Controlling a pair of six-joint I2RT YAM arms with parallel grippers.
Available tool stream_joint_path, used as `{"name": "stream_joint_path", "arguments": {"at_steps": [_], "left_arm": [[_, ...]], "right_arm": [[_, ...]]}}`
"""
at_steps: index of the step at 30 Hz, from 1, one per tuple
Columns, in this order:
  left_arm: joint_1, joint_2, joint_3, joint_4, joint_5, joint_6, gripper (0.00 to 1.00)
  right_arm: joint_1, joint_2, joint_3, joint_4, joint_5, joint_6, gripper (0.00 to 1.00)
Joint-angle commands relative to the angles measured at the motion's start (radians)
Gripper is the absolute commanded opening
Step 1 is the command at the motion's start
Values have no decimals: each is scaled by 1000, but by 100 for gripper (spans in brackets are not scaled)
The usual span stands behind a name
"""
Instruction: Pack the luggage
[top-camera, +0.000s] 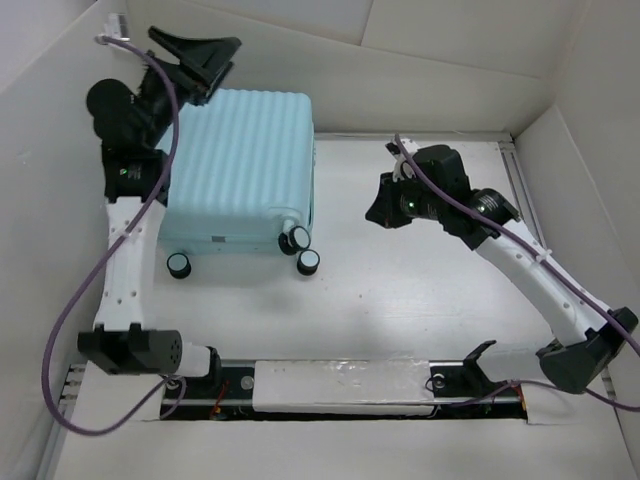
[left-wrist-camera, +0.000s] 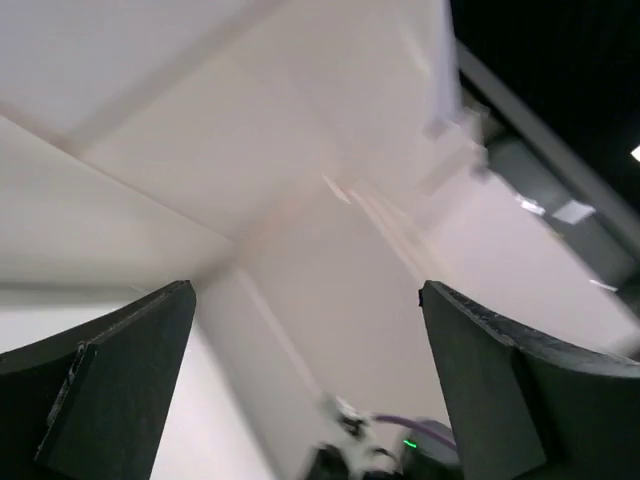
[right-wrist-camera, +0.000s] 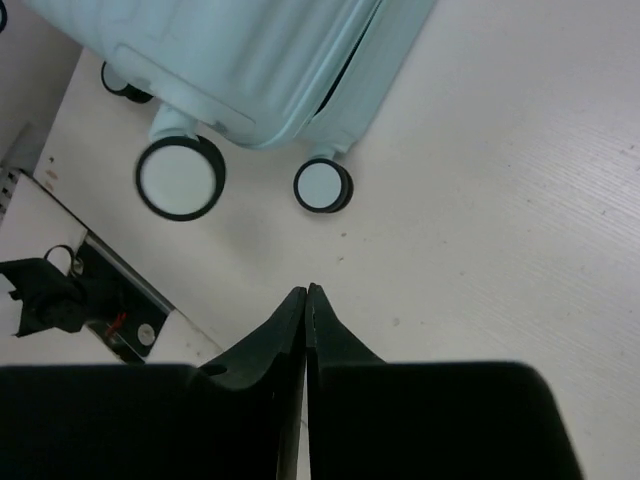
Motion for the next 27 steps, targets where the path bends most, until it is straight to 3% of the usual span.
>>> {"name": "stream_joint_path", "arguments": {"at_steps": [1, 4, 5, 7, 8, 11, 12, 16, 18, 21, 22, 23, 25, 27], "left_arm": [[108, -57, 4, -396, -299, 368, 91], [291, -21, -103, -376, -180, 272, 46], [409, 1, -129, -367, -158, 255, 46], [495, 22, -163, -385, -193, 255, 46], [560, 50, -154, -401, -210, 265, 50], [614, 103, -110, -427, -258, 275, 58], [628, 154, -85, -444, -258, 293, 68], [628, 300, 85, -582, -269, 359, 73], [637, 331, 85, -591, -249, 371, 73], [620, 401, 85, -619, -181, 428, 67], [590, 438, 94, -640, -172, 452, 65], [571, 450, 107, -672, -172, 481, 62], [515, 450, 75, -692, -183, 547, 52], [494, 429, -44, -666, -169, 548, 43]], "right_arm": [[-29, 27, 58, 60, -37, 24, 6], [-56, 89, 104, 72, -83, 44, 6], [-69, 122, 121, 84, -83, 58, 14], [-79, 155, 147, 104, -92, 69, 28], [-79, 170, 169, 130, -103, 79, 48], [-90, 251, 218, 175, -161, 116, 71], [-99, 301, 232, 211, -178, 130, 79], [-121, 418, 276, 360, -255, 243, 87], [-145, 461, 314, 397, -235, 280, 87], [-155, 538, 345, 429, -162, 334, 65], [-165, 558, 367, 429, -142, 345, 34], [-165, 595, 379, 429, -125, 354, 24], [-165, 630, 408, 429, -71, 363, 17], [-165, 690, 436, 429, -47, 372, 18]]}}
